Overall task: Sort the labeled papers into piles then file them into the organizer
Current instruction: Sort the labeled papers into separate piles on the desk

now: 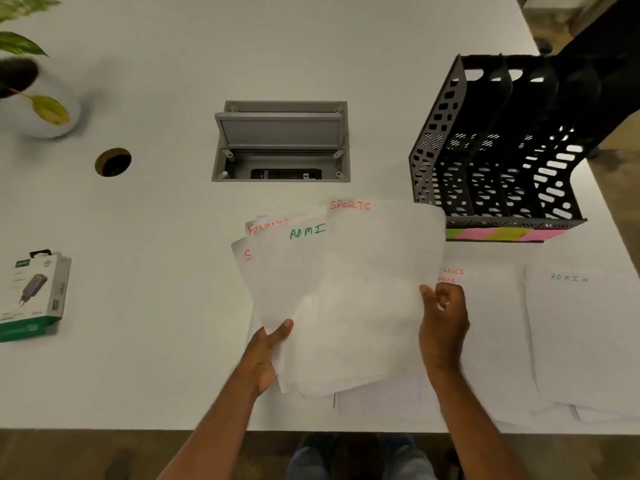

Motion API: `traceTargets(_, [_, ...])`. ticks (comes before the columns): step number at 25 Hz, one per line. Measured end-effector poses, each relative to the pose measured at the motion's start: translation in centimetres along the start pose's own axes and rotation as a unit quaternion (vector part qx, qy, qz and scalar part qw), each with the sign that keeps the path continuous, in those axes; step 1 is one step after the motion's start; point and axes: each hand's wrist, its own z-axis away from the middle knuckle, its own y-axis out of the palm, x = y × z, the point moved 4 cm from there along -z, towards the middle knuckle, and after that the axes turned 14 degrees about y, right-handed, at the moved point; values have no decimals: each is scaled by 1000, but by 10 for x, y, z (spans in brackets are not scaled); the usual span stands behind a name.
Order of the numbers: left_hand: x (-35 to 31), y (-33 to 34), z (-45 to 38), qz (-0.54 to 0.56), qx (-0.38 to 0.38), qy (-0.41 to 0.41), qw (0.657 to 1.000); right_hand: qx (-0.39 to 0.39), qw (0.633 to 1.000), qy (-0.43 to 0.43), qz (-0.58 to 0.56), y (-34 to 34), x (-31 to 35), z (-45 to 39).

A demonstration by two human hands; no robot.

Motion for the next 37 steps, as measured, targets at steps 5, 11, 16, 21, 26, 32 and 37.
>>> traceTargets(5, [-21,-15,-1,127,-5,7,992,-19,1000,-5,-4,-11,-8,-7])
traceTargets(11, [-44,-22,4,208,11,-25,978,91,994,7,58,42,-44,50])
traceTargets(16, [-45,-36,2,205,-8,-3,979,150,982,-10,118,85,-65,97])
traceTargets(21, [-37,-44,2,118,-8,14,993,209,962,9,174,90,-60,100])
traceTargets(26, [-24,-37,1,12,-13,19,1000,274,937,207,61,61,-59,90])
traceTargets(32, [-16,-24,0,-43,-13,29,999,192,970,149,-22,37,-33,55])
traceTargets(37, [-8,-15,-4,-53,-4,22,998,70,996,13,-51,-2,7,32])
